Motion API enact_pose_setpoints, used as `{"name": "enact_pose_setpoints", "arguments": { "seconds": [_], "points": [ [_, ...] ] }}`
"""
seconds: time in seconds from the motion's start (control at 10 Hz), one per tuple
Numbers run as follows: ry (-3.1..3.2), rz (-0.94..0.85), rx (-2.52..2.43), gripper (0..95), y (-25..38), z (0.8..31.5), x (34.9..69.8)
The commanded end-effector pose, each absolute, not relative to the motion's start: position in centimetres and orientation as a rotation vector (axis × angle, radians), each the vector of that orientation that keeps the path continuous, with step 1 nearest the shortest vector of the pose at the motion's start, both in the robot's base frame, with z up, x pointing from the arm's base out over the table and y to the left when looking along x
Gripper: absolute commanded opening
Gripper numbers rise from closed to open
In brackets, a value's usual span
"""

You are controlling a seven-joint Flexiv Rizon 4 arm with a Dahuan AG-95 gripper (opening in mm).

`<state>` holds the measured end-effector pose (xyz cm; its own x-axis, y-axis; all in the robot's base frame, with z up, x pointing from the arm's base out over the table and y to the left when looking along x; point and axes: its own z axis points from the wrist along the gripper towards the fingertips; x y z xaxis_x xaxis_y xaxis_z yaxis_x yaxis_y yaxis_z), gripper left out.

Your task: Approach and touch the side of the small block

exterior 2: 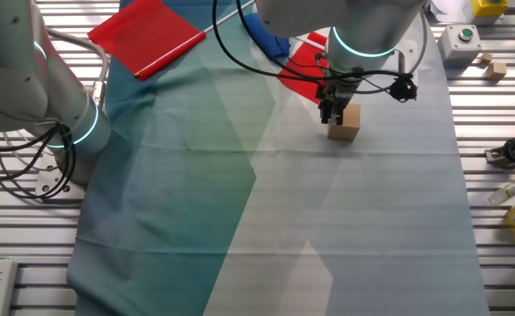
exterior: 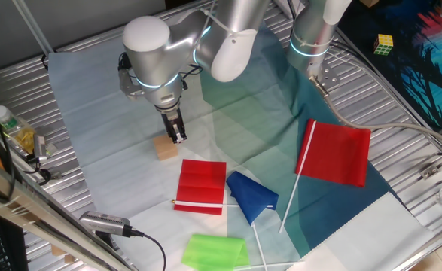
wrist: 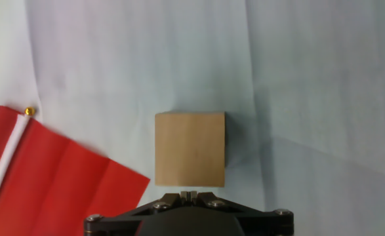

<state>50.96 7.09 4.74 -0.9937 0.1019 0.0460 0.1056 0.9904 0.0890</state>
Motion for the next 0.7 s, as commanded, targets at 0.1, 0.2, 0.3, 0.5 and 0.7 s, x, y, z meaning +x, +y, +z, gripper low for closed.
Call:
{"name": "enact_pose_setpoints", "arguments": {
  "seconds": [0.1,0.2,0.3,0.5,0.7],
  "points": [
    [-3.087,-0.146,-0.159,0.0,7.00,4.84,51.10],
    [-3.088,-0.147,-0.157,0.0,6.98,4.87,51.14],
    [-3.087,-0.147,-0.157,0.0,6.98,4.88,51.16],
    [-3.087,-0.148,-0.161,0.0,7.03,4.91,51.27],
    [-3.084,-0.149,-0.160,0.0,7.04,4.93,51.28]
  ]
}}
